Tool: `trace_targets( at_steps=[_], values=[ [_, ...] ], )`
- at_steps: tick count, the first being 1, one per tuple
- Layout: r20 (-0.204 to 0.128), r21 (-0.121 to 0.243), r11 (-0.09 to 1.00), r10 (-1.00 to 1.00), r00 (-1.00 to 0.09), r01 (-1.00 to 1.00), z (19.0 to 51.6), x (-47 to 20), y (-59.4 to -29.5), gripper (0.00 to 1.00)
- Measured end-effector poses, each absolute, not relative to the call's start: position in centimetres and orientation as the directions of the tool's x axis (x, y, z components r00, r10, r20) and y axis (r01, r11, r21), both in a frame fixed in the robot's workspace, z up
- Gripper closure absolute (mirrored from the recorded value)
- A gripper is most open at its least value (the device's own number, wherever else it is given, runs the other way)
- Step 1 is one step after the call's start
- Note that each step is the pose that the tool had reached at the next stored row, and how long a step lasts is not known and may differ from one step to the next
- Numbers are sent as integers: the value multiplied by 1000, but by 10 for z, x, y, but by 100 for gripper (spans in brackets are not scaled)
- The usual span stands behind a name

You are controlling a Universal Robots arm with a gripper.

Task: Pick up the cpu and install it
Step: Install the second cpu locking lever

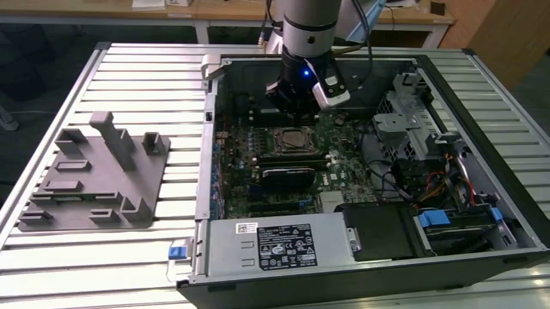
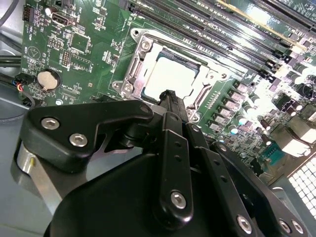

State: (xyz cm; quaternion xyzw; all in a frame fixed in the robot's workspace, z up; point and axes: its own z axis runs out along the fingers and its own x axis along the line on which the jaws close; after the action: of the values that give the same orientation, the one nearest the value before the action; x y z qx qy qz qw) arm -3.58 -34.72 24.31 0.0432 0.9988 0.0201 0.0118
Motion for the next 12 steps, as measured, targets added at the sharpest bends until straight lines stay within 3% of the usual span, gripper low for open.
trace_targets(
  at_steps=[12],
  values=[
    [-22, 41, 995, 87, -996, 86, 243, -34, -355, 89]
  ],
)
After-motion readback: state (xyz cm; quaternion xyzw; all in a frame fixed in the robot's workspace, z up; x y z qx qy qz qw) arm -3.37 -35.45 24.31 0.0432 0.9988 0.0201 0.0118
